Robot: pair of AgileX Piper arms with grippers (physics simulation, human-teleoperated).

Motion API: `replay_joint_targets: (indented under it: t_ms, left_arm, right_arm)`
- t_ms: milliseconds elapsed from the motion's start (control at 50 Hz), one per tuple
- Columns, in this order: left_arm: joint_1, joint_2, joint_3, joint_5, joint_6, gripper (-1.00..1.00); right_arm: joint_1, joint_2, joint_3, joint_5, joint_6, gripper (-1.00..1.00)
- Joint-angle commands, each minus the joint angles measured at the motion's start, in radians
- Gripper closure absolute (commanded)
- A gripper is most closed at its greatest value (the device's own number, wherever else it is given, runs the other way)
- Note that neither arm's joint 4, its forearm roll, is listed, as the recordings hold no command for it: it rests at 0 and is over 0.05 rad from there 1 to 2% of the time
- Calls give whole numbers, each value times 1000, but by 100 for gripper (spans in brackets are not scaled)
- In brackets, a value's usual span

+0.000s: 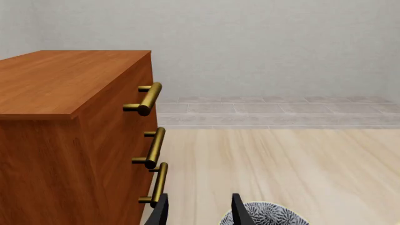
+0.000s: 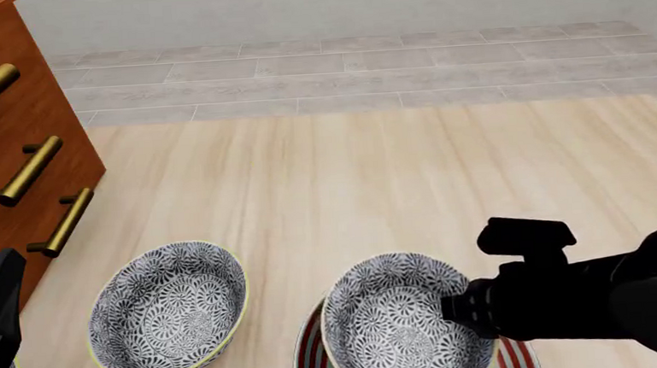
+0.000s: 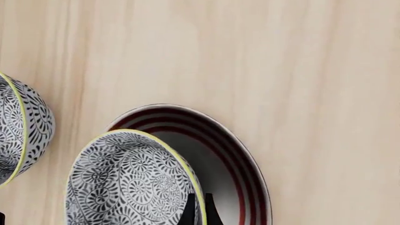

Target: Pick up the bowl and put it in the front on the plate.

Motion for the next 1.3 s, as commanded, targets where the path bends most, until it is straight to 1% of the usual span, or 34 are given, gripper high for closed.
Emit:
replay_joint_targets:
  t_ms: [20,400,420,720,860,1000,1140,1300]
  left_arm:
    - [0,0,0,0,0,-100]
    - [0,0,0,0,0,-100]
    - [0,0,0,0,0,-100]
    - [0,0,0,0,0,-100]
    - [0,0,0,0,0,-100]
    - [0,0,0,0,0,-100]
    - [0,0,0,0,0,-100]
    - [0,0,0,0,0,-100]
  right_arm:
    - [-13,2,8,-9,-5,100]
    - [-13,11,11,-21,-1,100]
    - [-15,9,8,-17,-4,-100]
    - [-18,-14,0,6,-16,-100]
    - [-20,-36,-16,37,-25,-100]
    - [-38,-55,-40,76,-47,-100]
    - [-62,-63,-81,114,-86,-100]
    - [-68,-86,-123,159,-106,-100]
